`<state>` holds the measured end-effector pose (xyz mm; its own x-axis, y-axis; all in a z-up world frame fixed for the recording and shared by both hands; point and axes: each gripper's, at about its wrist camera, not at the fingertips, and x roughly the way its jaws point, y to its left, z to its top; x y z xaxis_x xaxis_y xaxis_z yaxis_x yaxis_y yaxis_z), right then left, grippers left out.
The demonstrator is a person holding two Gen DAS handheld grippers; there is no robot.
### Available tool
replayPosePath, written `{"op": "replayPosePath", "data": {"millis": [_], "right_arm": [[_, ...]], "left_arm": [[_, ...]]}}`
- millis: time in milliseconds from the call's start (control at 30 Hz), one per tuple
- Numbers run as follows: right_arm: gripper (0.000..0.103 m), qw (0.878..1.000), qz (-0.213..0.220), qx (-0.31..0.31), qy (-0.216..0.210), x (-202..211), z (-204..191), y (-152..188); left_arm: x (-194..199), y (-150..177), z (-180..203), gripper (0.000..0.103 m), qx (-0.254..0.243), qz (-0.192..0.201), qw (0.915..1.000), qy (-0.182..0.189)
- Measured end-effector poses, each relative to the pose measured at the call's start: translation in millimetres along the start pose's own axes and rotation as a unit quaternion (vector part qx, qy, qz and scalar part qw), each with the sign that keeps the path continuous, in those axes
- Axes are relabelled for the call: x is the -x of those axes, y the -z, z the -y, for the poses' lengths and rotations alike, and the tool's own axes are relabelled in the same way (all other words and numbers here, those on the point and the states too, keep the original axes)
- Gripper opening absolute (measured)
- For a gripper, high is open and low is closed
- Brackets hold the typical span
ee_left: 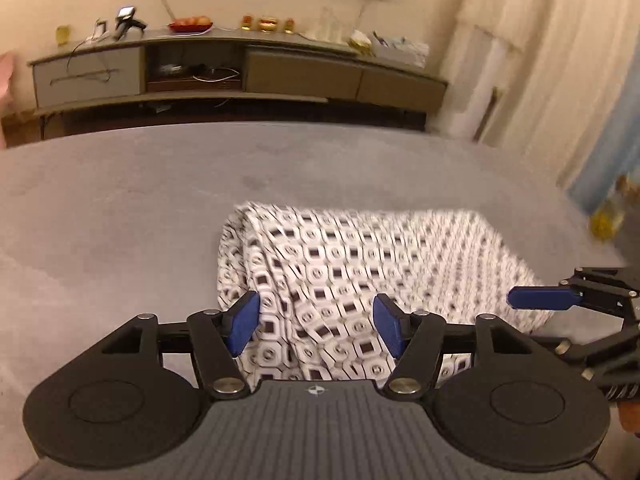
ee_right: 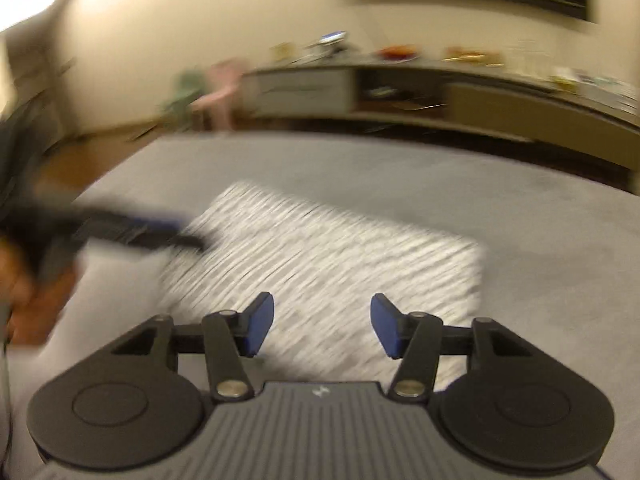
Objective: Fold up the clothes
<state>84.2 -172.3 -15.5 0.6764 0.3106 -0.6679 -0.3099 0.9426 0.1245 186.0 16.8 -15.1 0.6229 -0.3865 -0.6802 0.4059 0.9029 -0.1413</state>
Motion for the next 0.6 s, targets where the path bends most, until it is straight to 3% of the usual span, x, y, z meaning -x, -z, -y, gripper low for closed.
{"op": "replayPosePath", "data": {"millis": [100, 167, 300, 433, 533, 600], "right_arm": [[0.052, 0.999, -0.013, 0.016, 0.039, -30, 5, 8], [0.052, 0.999, 0.0, 0.015, 0.05, -39, 11, 1], [0.051, 0.999, -0.009, -0.021, 0.034, -44, 28, -8], [0.047, 0.998, -0.022, -0.029, 0.043, -23, 35, 1], [0.054, 0.992, -0.035, -0.075, 0.096, 9, 44, 15], [0.071, 0.99, -0.034, -0.09, 0.103, 37, 44, 32]], "left_arm": [[-20, 8, -5, 0.072, 0.014, -0.004, 0.9998, -0.013], [-24, 8, -11, 0.076, 0.024, 0.001, 0.9996, -0.014], [-26, 6, -14, 0.082, 0.023, 0.004, 0.9994, -0.025], [-22, 2, -5, 0.084, 0.015, 0.004, 0.9989, -0.045], [-9, -2, 14, 0.087, 0.004, 0.009, 0.9985, -0.055], [2, -4, 30, 0.089, -0.006, 0.017, 0.9984, -0.054]]}}
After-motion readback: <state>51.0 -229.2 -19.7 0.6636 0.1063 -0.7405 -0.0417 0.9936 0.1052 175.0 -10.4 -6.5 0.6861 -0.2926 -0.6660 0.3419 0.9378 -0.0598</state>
